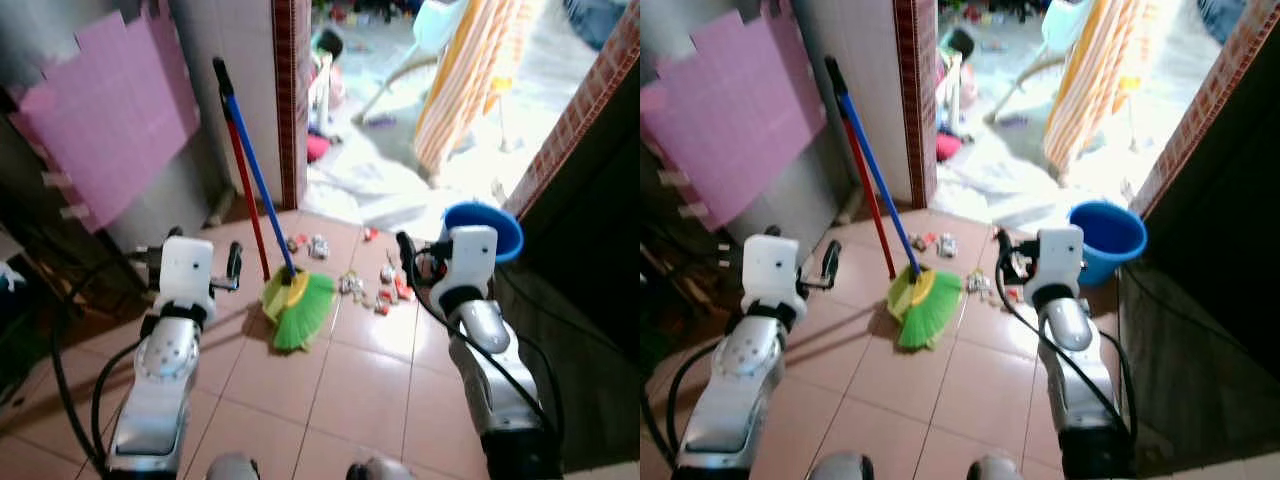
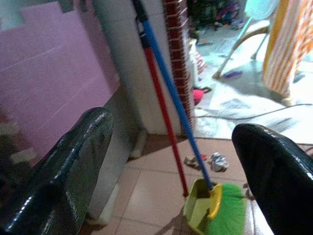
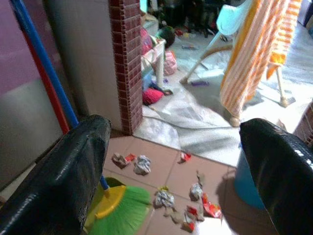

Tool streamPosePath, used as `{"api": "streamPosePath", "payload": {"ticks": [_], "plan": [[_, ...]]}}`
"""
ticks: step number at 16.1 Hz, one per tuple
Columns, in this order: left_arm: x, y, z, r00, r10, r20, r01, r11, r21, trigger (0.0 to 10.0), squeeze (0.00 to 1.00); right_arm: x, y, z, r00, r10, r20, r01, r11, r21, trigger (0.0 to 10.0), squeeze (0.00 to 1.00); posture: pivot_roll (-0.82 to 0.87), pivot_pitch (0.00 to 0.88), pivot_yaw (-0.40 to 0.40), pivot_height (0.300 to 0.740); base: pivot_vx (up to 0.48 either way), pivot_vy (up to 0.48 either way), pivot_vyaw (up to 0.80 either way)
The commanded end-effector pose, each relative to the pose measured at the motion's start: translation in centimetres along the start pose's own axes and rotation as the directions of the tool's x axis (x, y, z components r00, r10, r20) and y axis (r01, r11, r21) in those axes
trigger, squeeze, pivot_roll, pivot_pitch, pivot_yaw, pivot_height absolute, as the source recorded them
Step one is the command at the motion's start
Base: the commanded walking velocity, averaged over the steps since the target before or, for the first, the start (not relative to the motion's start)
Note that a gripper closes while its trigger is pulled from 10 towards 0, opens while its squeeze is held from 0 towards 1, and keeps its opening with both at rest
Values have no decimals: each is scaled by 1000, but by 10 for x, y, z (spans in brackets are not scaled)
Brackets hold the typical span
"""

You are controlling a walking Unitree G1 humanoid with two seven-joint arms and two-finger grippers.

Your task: Sweep floor

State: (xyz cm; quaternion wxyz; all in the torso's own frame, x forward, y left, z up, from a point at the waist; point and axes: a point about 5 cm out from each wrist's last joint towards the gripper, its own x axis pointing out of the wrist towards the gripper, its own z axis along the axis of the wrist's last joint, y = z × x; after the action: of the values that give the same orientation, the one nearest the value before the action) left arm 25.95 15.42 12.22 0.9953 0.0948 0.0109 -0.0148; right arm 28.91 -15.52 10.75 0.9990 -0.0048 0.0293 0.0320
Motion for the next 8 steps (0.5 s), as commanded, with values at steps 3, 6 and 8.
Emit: {"api": "streamPosePath", "payload": {"ticks": [3,6,8], "plan": [[-3,2,10,999,-24,29,24,1000,7,10000,0,0,-5,4,999,-52,-13,52,998,-31,10000,0,54,76,-12,740,0,0,0],[-19,5,-3,999,-1,-46,0,1000,-16,10000,0,-6,-20,3,995,-94,-22,93,994,-63,10000,0,60,108,-63,740,0,0,0],[-19,5,1,999,-10,-34,10,1000,-9,10000,0,-5,-20,2,992,-109,-58,107,993,-44,10000,0,69,119,-86,740,0,0,-359]]}}
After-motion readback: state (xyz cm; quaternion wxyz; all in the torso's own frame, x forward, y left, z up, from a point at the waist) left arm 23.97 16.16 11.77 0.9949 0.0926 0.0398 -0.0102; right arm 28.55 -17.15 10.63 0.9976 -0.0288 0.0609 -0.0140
